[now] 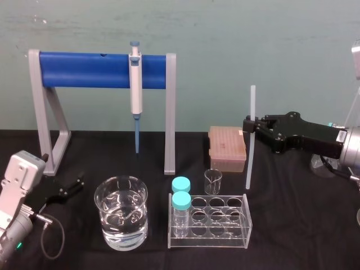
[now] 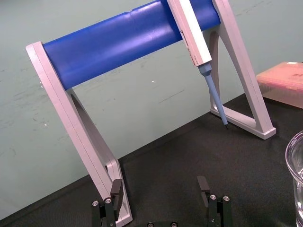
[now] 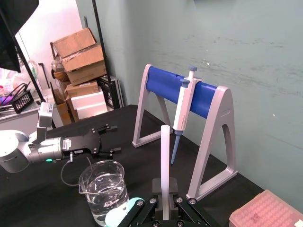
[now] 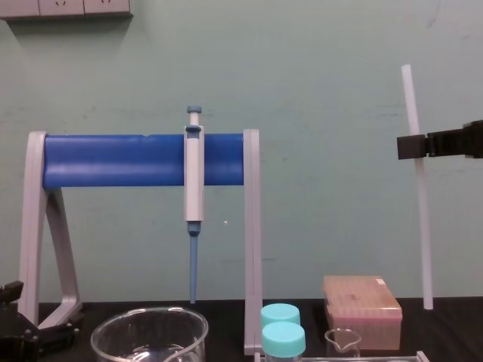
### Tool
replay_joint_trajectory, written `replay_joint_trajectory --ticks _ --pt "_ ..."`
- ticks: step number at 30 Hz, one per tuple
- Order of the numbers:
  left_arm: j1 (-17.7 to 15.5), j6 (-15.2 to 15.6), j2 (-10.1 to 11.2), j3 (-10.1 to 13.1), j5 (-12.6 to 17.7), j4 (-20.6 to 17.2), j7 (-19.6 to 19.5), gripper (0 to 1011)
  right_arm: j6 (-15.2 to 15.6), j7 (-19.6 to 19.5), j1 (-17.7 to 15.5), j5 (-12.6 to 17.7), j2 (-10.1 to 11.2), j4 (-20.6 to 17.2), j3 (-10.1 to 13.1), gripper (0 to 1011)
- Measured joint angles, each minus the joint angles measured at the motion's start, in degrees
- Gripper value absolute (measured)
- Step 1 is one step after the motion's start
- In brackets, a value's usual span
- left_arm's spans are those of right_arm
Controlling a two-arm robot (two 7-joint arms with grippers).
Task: Pick up the stirring rod with one hand, then place it down.
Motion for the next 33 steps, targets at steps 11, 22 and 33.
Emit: replay_joint_trajectory --ticks 11,22,33 --pt "0.0 0.0 0.0 0.0 0.0 0.0 0.0 1005 0.0 0.0 0.0 0.0 0.0 0.0 0.0 72" --pt "0.0 0.0 0.0 0.0 0.0 0.0 0.0 1005 0.0 0.0 0.0 0.0 0.0 0.0 0.0 72" --pt "0.0 0.0 0.0 0.0 0.0 0.0 0.0 1004 -0.7 1.3 0.8 -0.2 -0.4 1.1 -0.7 71"
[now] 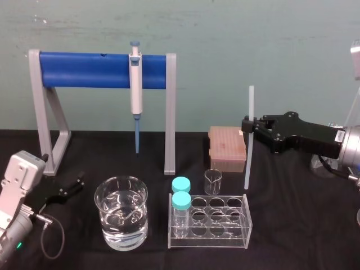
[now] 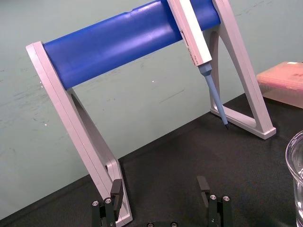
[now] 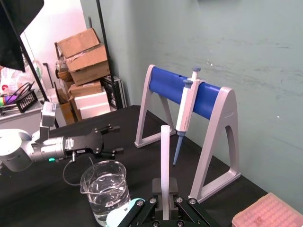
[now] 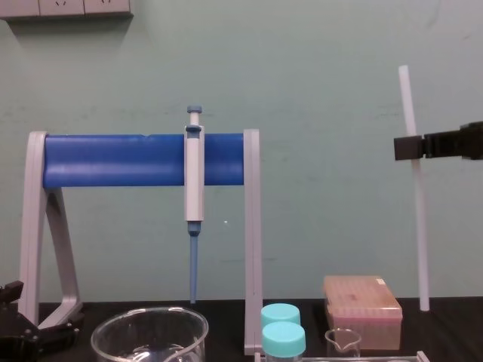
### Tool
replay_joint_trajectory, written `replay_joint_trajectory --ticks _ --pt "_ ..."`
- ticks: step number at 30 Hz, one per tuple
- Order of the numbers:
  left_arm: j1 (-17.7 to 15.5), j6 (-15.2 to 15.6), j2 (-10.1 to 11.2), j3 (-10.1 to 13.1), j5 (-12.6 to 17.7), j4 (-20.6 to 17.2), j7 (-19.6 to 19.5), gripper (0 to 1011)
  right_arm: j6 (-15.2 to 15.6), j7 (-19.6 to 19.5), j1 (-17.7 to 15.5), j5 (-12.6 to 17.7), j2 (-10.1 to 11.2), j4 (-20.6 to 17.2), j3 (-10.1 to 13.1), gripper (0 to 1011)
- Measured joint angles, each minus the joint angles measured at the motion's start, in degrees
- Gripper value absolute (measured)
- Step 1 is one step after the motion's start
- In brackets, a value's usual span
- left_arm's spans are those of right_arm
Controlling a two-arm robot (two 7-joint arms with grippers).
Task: Pick up the stirring rod with one hand, then place it down.
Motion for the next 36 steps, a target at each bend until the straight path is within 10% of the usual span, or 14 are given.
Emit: replay_joint_trajectory --ticks 36 --pt "0.0 0.0 0.0 0.0 0.0 0.0 0.0 1005 -6.3 0.1 -1.6 -4.4 -7.0 10.1 -1.5 71"
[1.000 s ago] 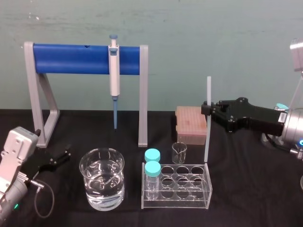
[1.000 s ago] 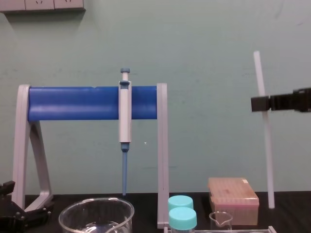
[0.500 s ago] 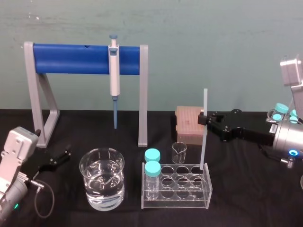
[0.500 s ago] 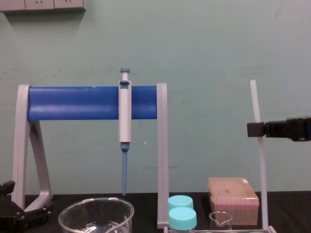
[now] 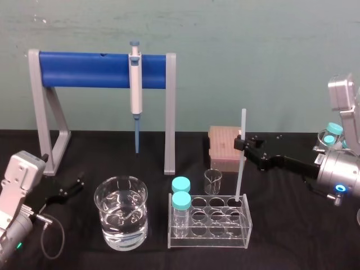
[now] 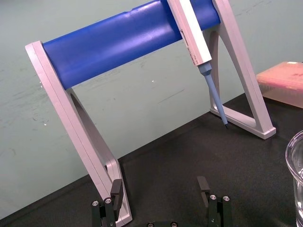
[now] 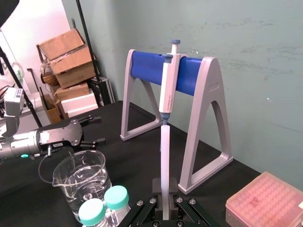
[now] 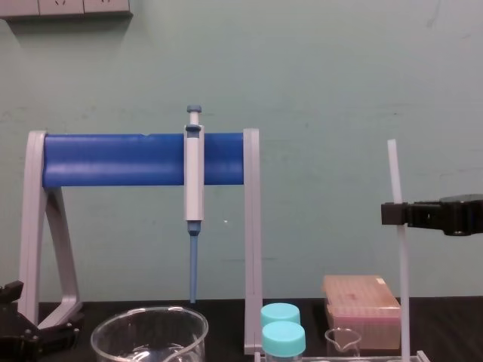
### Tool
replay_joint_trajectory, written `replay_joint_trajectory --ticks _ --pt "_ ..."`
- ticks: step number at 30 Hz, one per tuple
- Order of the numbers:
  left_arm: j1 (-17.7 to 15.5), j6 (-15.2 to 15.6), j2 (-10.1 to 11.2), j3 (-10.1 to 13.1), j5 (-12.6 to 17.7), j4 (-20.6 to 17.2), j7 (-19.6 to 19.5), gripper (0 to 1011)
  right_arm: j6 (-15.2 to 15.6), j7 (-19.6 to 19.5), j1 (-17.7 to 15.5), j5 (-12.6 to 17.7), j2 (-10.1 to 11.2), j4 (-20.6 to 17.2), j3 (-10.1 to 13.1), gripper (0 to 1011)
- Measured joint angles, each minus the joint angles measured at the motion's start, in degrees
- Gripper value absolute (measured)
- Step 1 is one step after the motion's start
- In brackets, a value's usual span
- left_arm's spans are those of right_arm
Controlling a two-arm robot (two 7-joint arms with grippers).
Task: Pick up the stirring rod with one hand, then place it down.
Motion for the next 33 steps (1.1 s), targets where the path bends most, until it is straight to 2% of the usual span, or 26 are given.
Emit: replay_joint_trajectory --ticks 19,33 --pt "0.0 0.0 0.0 0.0 0.0 0.0 0.0 1005 -0.5 1.7 -0.3 -2.0 -1.9 2.7 -0.3 71" --pt "0.0 0.0 0.0 0.0 0.0 0.0 0.0 1005 -4.9 4.1 -1.1 -4.3 -3.7 5.8 -0.4 71"
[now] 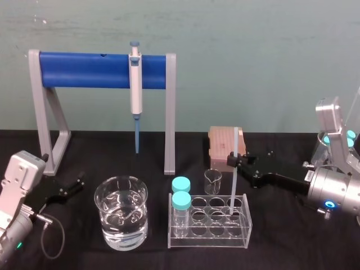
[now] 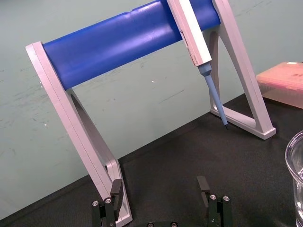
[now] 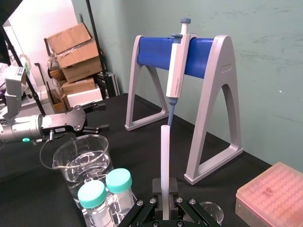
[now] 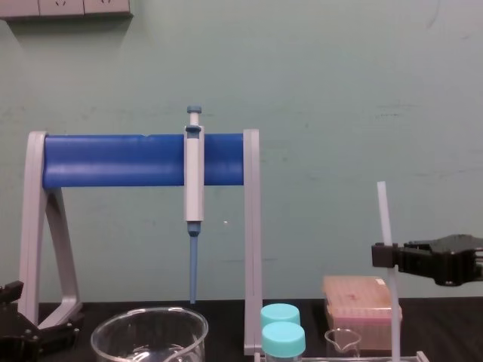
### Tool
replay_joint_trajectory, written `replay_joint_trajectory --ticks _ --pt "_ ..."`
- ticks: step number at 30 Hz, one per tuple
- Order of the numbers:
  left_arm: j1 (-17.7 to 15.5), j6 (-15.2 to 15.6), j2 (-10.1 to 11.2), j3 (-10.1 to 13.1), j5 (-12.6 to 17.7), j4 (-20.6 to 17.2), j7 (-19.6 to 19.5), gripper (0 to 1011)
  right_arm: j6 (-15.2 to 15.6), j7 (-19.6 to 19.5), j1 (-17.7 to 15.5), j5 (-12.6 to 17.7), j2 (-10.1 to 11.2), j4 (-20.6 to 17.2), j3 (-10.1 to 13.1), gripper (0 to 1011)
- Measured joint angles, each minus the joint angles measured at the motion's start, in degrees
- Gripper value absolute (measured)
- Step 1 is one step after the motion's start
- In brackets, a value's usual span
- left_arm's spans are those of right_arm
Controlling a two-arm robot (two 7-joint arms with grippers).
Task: Pick up the stirring rod with one hand, then place it down.
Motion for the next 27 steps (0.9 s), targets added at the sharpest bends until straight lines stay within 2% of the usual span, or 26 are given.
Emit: replay_joint_trajectory --ticks 9,27 --pt "0.0 0.0 0.0 0.0 0.0 0.0 0.0 1005 -1.6 0.8 -0.5 -2.0 -0.9 1.5 -0.1 71" --pt "0.0 0.0 0.0 0.0 0.0 0.0 0.0 1005 -2.2 1.5 -1.3 -3.0 -2.1 3.3 0.8 77"
